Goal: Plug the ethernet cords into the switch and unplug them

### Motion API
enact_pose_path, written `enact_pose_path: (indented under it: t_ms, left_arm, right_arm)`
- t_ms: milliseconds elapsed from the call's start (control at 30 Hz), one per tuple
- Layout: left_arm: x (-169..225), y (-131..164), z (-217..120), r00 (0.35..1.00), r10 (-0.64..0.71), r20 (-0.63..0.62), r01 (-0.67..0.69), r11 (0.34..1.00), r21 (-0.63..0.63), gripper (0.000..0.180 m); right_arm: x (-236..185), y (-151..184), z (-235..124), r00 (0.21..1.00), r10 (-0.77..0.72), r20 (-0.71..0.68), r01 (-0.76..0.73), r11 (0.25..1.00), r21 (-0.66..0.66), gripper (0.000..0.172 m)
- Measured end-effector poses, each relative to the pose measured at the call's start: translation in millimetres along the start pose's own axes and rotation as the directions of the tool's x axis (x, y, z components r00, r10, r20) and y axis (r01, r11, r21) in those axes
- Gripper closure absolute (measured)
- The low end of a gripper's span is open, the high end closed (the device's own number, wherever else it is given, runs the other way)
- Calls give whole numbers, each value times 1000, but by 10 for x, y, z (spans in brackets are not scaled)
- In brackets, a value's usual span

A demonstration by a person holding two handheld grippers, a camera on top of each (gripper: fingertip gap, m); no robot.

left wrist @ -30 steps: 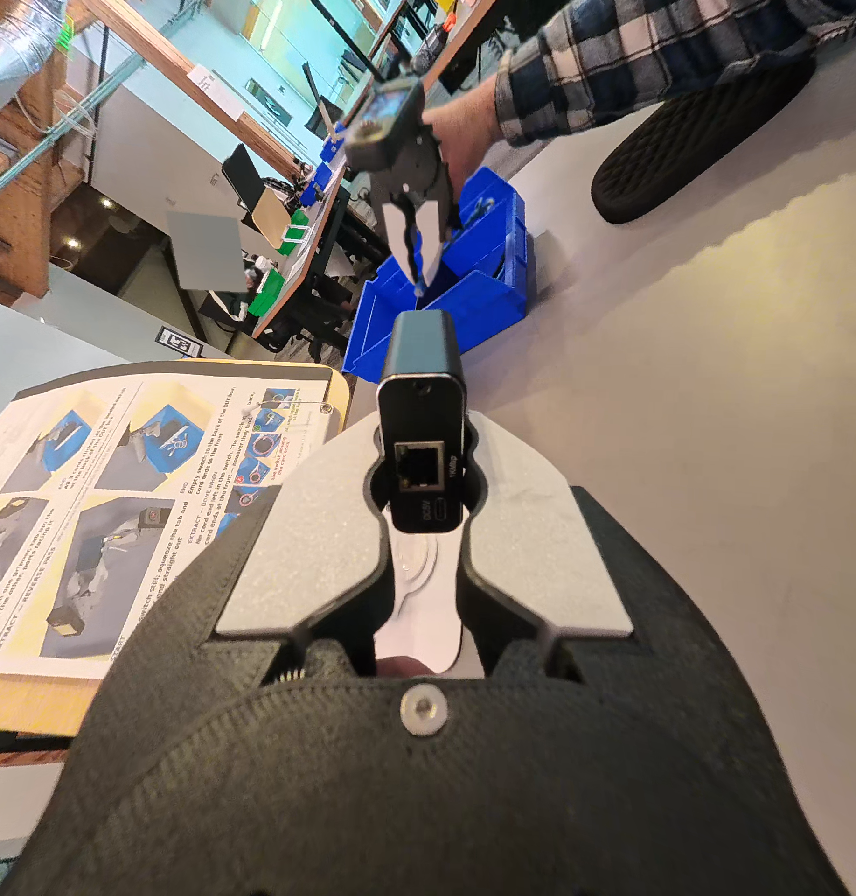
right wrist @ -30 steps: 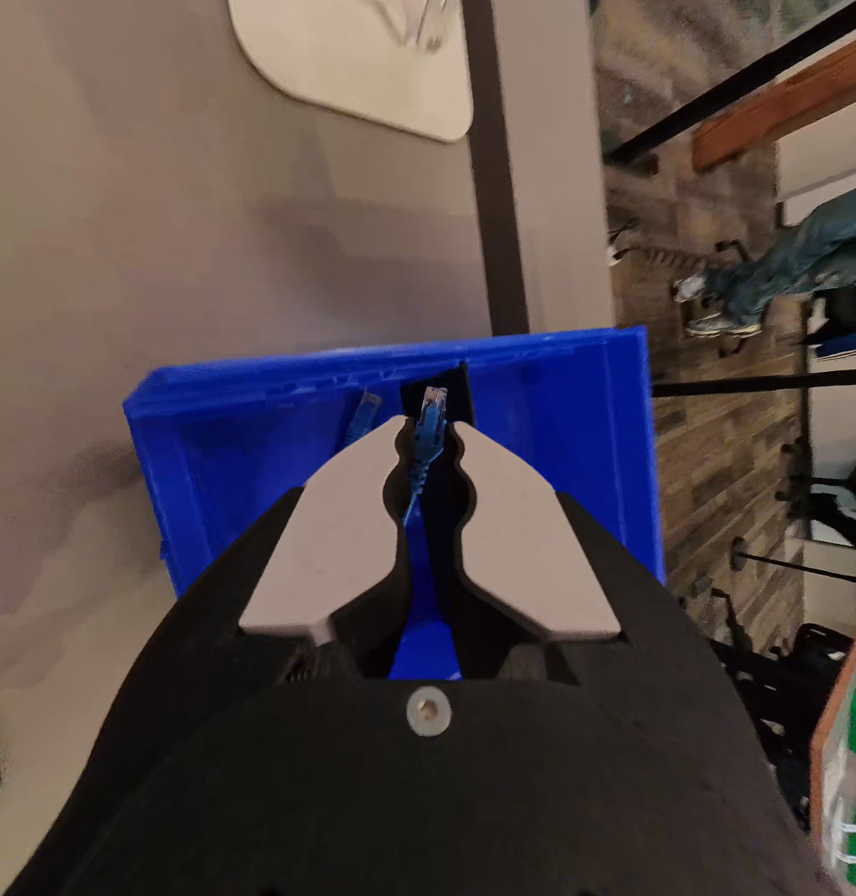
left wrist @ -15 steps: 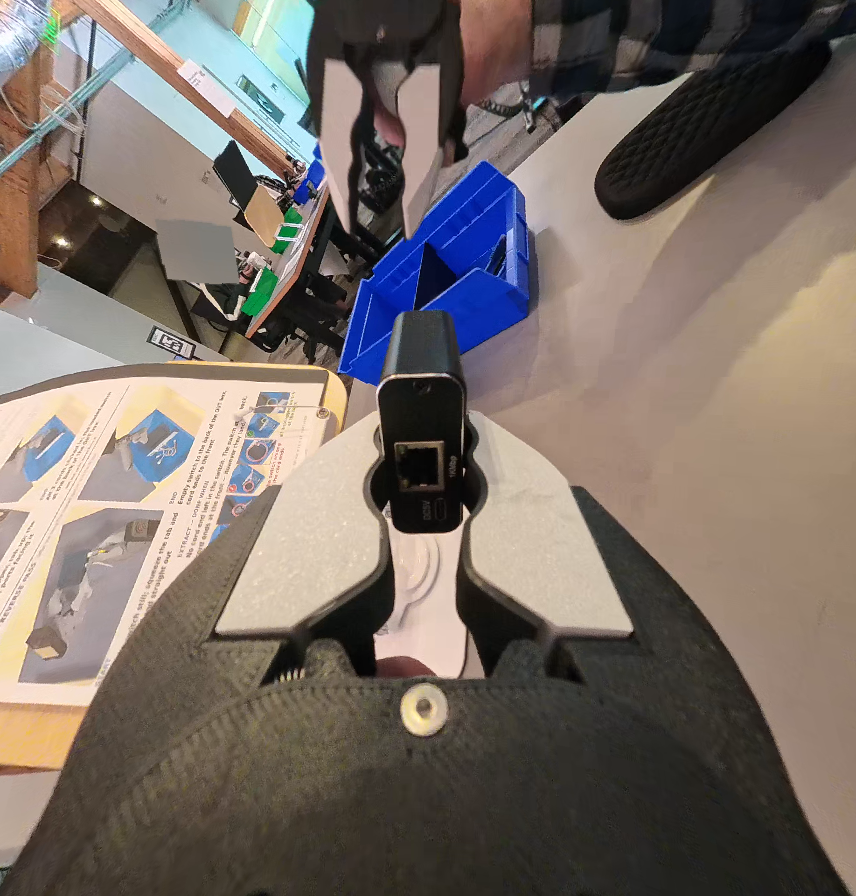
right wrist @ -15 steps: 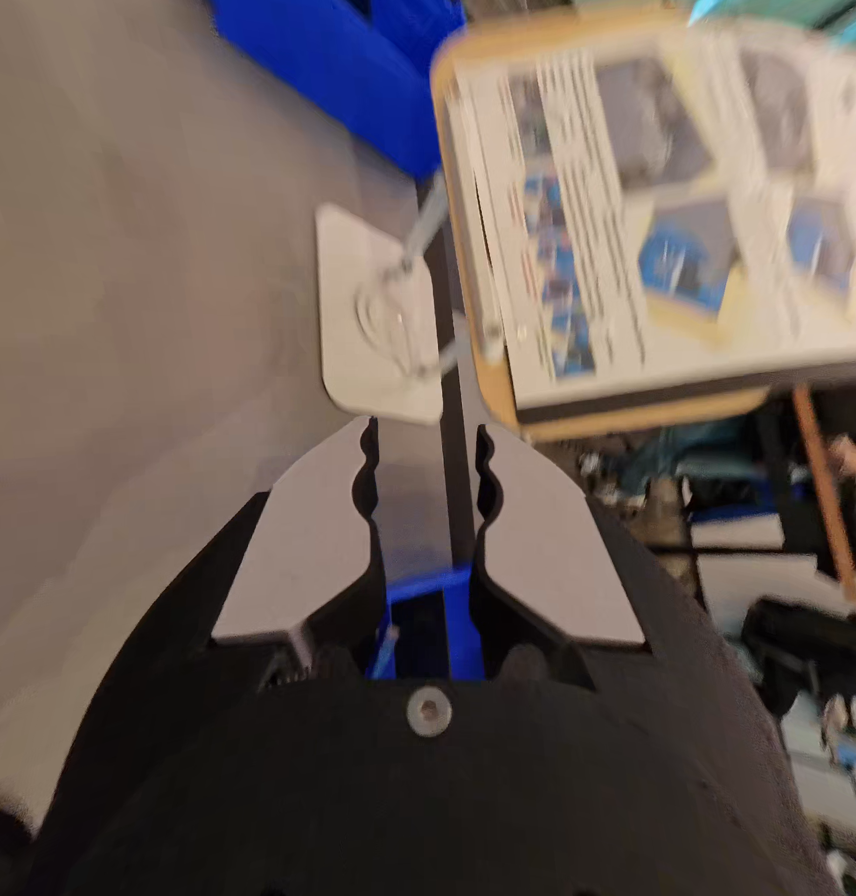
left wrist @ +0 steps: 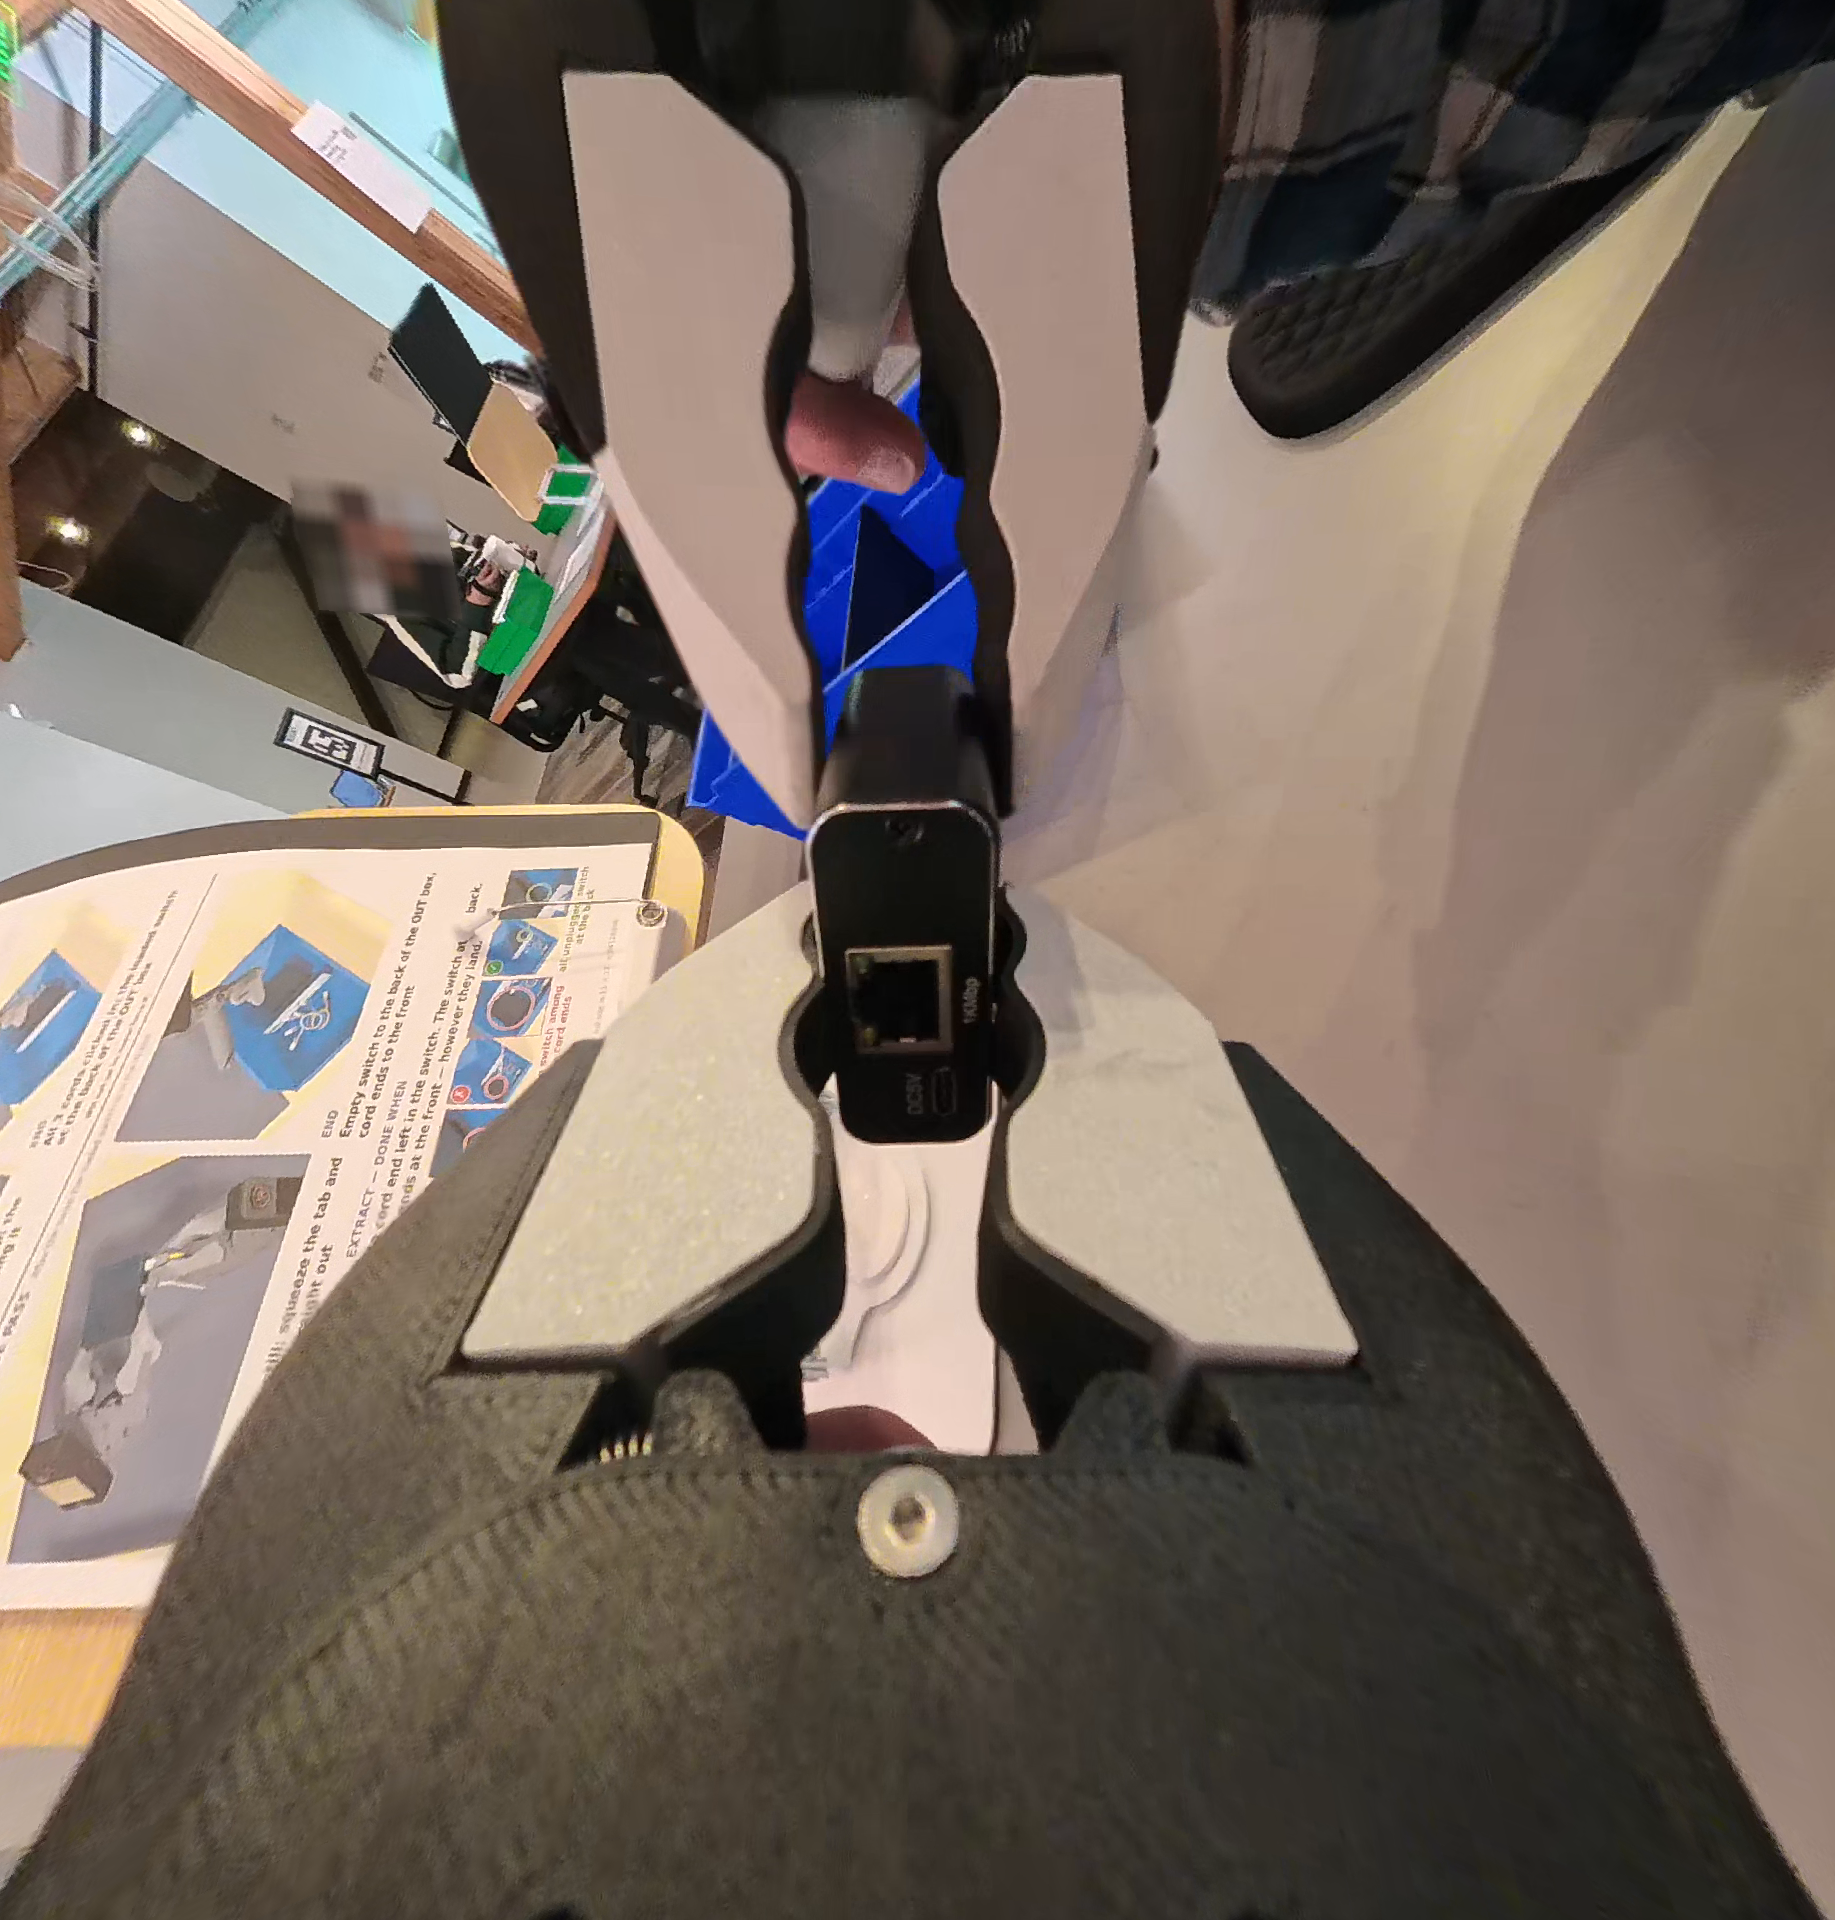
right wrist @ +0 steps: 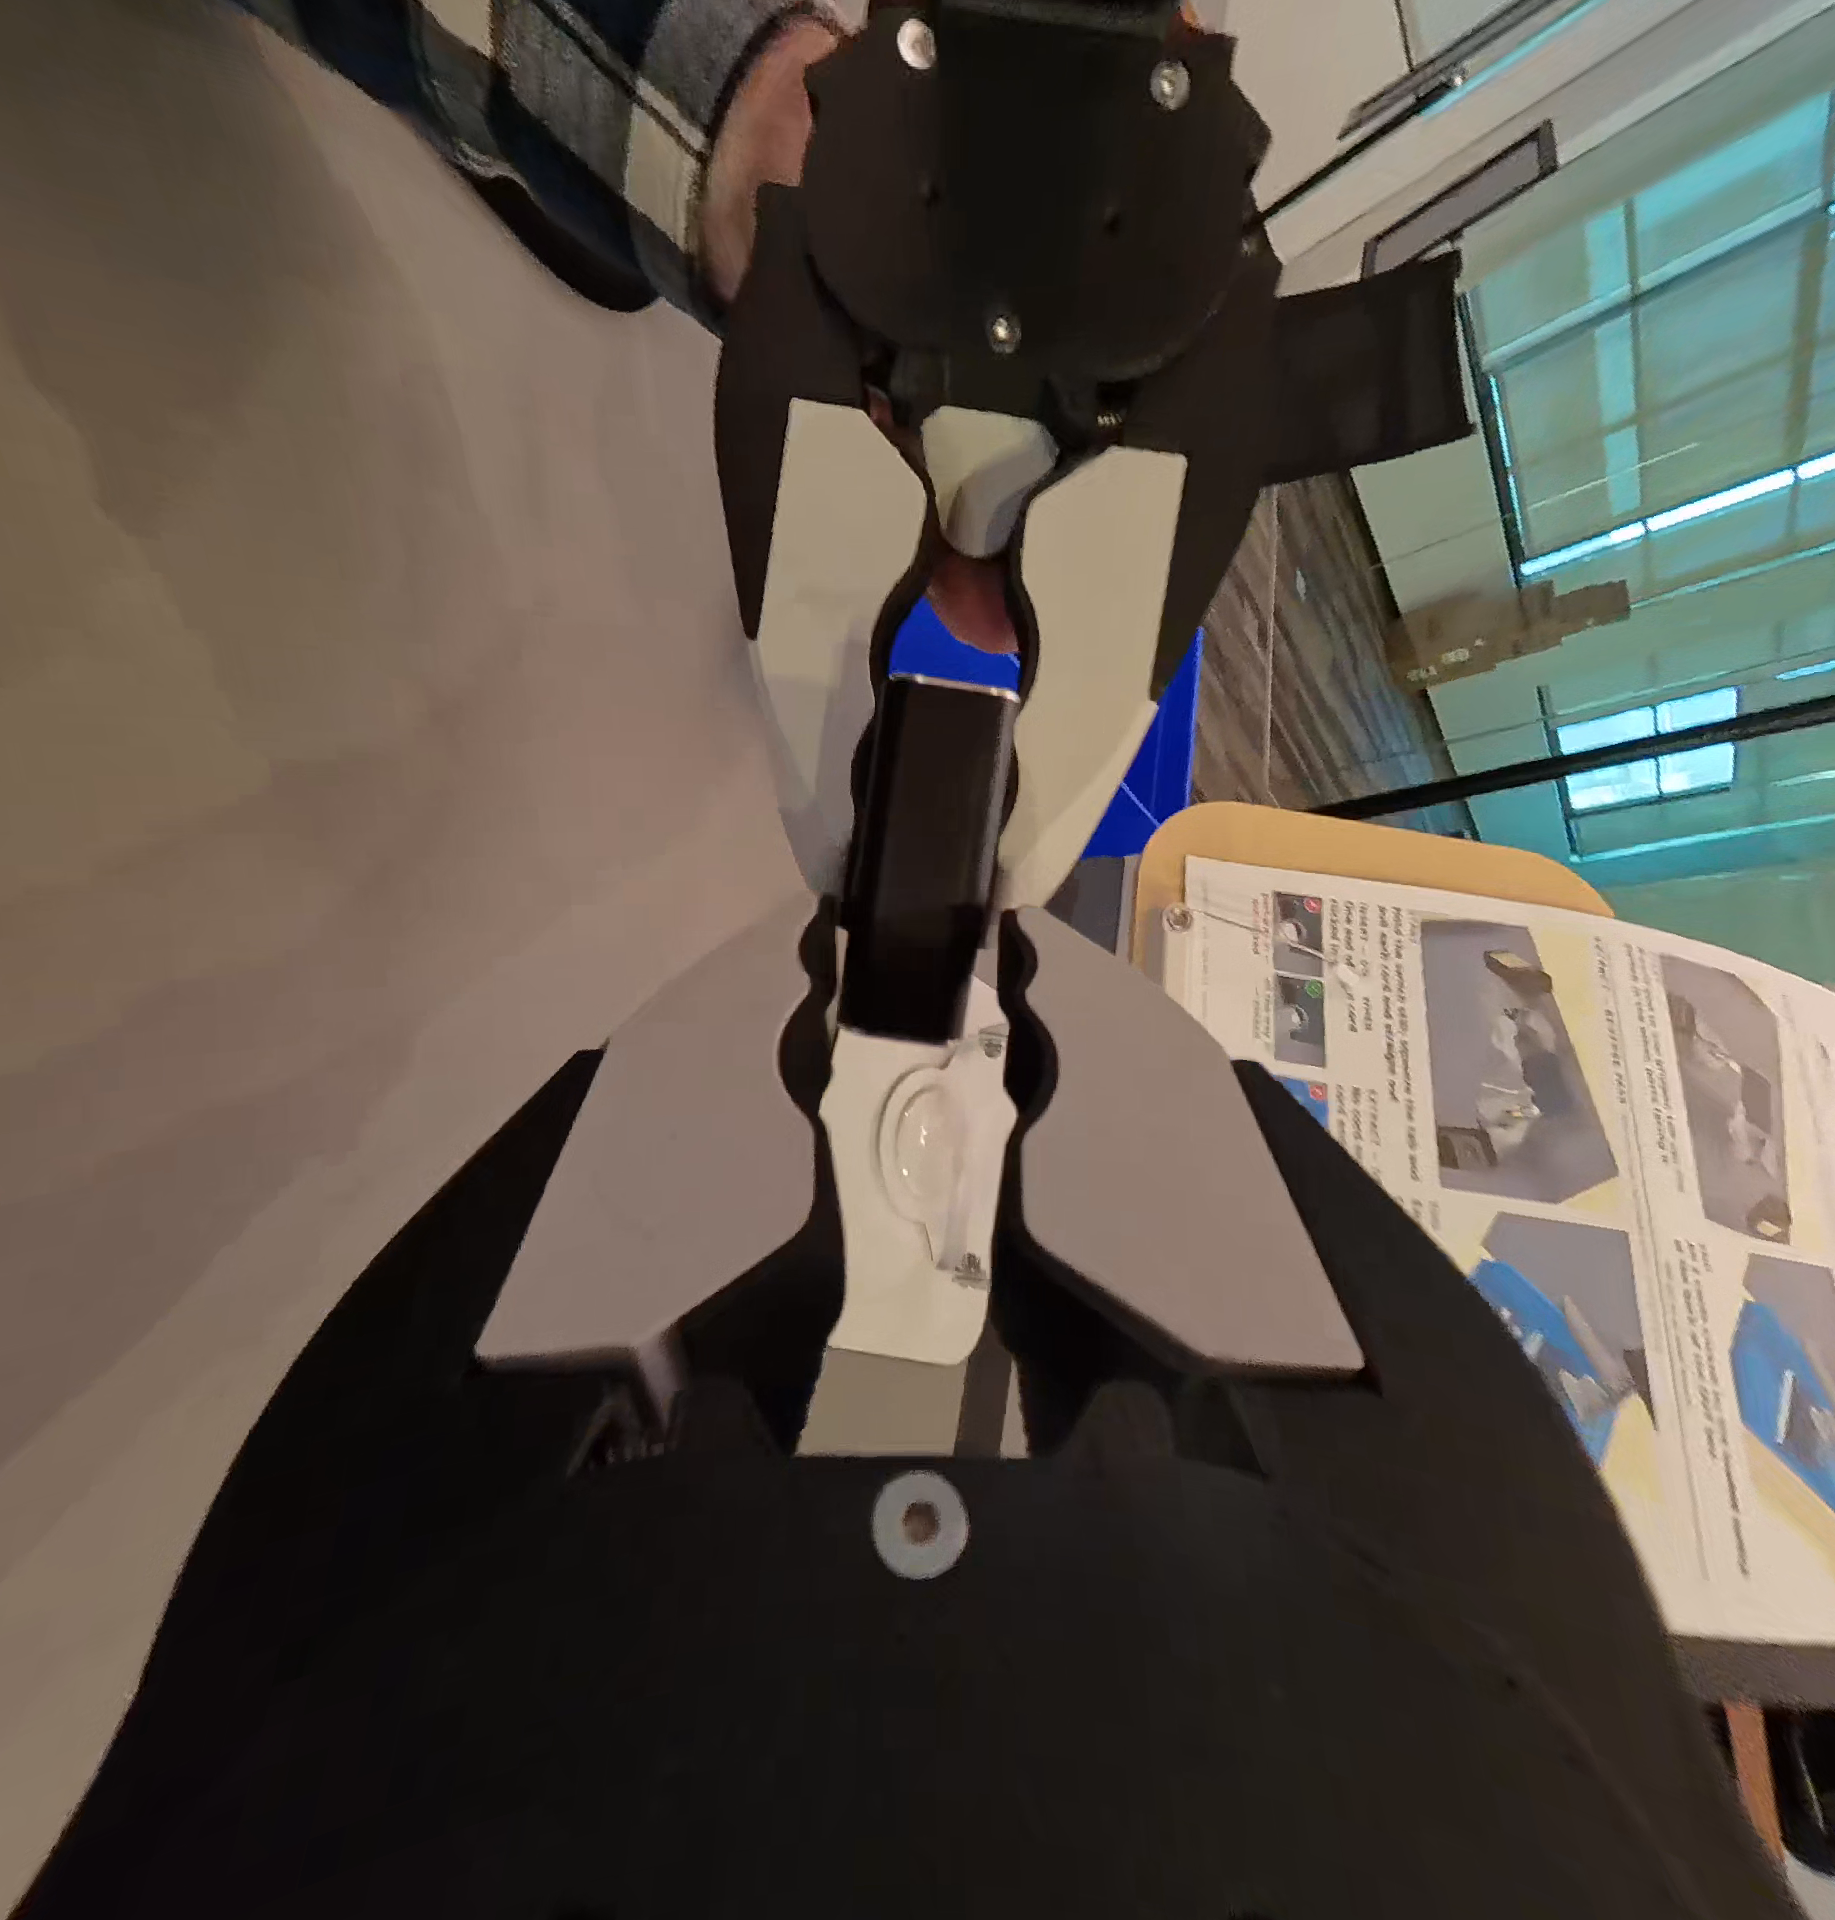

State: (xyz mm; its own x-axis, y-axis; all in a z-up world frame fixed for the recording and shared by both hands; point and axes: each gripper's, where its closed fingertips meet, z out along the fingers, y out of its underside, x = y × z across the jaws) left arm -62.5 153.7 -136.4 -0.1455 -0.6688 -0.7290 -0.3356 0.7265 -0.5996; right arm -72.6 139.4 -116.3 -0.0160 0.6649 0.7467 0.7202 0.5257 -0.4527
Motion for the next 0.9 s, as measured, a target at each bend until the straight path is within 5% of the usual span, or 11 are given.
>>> enact_pose_path:
  t_ms: [300,433,500,700,900]
  left_arm:
    - [-17,1,21,1000,-4,5,4,999,38,154]
    - [-206,62,-42,995,-38,94,36,999,22,123]
    - [-250,142,-79,992,-53,119,53,999,6,135]
    - [-277,462,-96,974,-91,206,106,992,-65,180]
    - [-198,691,-2,968,-81,239,108,989,-101,180]
  right_arm:
    - [7,22,25,1000,18,-1,-18,1000,-17,147]
    - [82,56,-129,999,18,-48,-19,999,-31,147]
    - [170,184,-274,996,22,-90,-28,997,-73,147]
    - [623,1132,-1004,953,91,-289,-175,943,-281,148]
    - [751,2553,-1560,898,203,-390,-389,779,-492,146]
